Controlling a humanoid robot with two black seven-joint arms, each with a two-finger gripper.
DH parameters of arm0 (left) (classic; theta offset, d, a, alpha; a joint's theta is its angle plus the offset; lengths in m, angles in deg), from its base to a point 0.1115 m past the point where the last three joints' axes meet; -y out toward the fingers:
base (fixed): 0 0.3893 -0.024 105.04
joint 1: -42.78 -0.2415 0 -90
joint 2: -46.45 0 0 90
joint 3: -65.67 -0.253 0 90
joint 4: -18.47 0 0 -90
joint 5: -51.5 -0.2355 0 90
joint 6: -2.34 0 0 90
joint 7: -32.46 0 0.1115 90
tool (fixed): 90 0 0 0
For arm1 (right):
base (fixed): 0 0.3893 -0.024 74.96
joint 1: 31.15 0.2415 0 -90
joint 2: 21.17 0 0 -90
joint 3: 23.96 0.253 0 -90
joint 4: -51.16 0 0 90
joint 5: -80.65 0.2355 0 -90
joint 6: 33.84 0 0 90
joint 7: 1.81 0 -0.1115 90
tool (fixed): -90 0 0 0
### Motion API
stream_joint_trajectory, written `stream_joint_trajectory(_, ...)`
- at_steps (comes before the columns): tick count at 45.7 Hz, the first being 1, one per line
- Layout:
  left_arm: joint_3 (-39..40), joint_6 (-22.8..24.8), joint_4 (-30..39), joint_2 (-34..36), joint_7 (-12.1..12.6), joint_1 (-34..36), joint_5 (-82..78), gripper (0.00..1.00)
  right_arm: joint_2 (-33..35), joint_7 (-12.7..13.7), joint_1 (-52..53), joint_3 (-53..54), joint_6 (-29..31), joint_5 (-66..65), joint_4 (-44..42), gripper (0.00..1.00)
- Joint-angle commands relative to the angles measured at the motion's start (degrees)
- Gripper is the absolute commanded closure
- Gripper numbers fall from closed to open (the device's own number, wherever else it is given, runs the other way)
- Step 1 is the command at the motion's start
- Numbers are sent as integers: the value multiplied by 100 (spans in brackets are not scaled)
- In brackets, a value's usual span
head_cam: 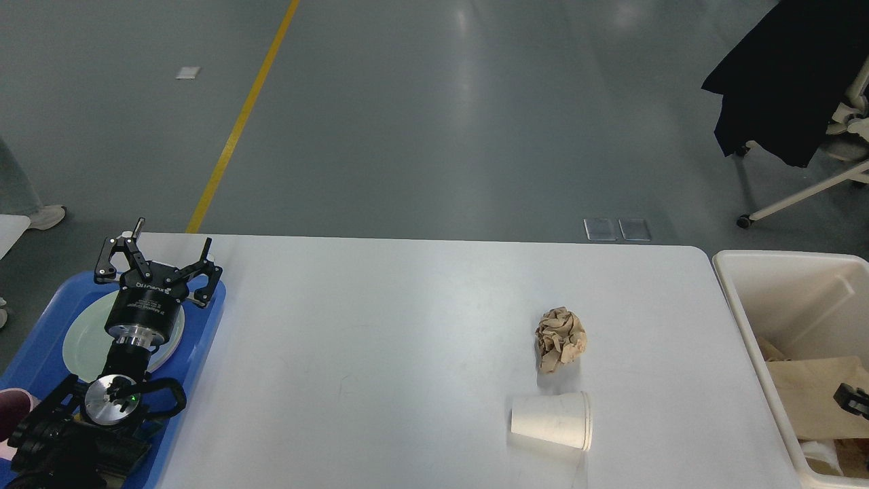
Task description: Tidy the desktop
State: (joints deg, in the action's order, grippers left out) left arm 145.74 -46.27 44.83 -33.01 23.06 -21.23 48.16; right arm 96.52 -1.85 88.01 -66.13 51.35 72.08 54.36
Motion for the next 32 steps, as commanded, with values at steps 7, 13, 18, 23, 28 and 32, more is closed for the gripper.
stream_joint_trajectory(7, 0, 1, -9, 1, 0, 3, 0, 4, 790, 260, 1889, -835, 2176, -504, 717, 0)
stream_joint_trajectory(13, -9, 1, 0, 1, 0, 3, 0, 4, 817, 409, 3644, -1950, 3230, -970, 1778, 0)
stream_joint_trajectory(18, -9, 1, 0, 1, 0, 3, 0, 4, 720, 768, 5403, -2777, 3785, -1208, 3333, 0)
stream_joint_trajectory(23, -9, 1, 0, 1, 0, 3, 0, 4, 510, 1209, 7074, -3077, 3812, -1208, 5224, 0)
stream_joint_trajectory(28, -9, 1, 0, 1, 0, 3, 0, 4, 246, 1341, 8024, -3086, 3830, -1190, 6411, 2)
stream_joint_trajectory(32, -9, 1, 0, 1, 0, 3, 0, 4, 132, 1367, 8649, -3042, 3751, -1164, 7369, 3)
